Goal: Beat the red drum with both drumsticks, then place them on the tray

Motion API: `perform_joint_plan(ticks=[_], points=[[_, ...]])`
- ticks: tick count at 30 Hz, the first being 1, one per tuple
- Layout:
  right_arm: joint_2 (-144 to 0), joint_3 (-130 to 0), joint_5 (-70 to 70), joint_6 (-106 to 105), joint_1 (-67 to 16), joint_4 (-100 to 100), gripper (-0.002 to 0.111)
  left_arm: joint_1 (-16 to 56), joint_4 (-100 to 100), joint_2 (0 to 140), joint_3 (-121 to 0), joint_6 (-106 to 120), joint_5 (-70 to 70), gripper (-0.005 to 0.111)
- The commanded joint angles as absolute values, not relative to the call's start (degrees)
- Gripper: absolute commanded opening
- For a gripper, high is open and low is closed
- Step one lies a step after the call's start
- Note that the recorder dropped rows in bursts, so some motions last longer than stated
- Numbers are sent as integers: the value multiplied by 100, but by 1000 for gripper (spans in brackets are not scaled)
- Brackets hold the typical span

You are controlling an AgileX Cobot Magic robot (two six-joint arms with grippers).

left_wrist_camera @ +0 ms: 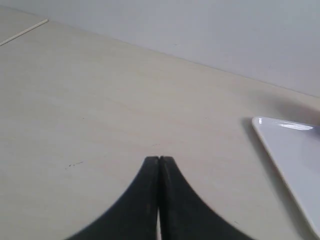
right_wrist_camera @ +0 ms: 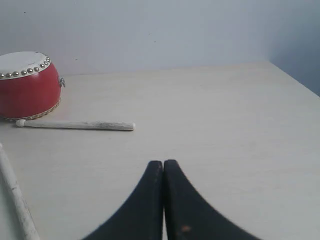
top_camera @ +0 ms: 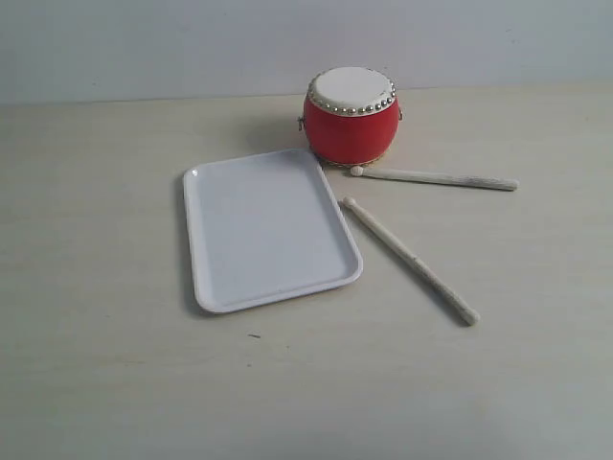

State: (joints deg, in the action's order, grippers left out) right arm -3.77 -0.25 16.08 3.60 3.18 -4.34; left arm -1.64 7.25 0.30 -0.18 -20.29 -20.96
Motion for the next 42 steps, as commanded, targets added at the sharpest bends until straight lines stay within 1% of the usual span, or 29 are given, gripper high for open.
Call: perform_joint_plan(ticks=[1,29,32,37,42], points=[[-352,0,1525,364,349,-440,0,-126,682,42,0,-2010,-2072,0],[-349,0,1526,351,349,-451,0,-126,682,42,0,-2013,-2083,0],[-349,0,1260,148,349,-528,0,-126,682,42,0,-2013,-2083,0],[-349,0,329,183,349,-430,0,-126,682,42,0,-2013,-2083,0],[-349,0,-214,210,349,185,0,-126,682,42,0,-2013,-2083,0]])
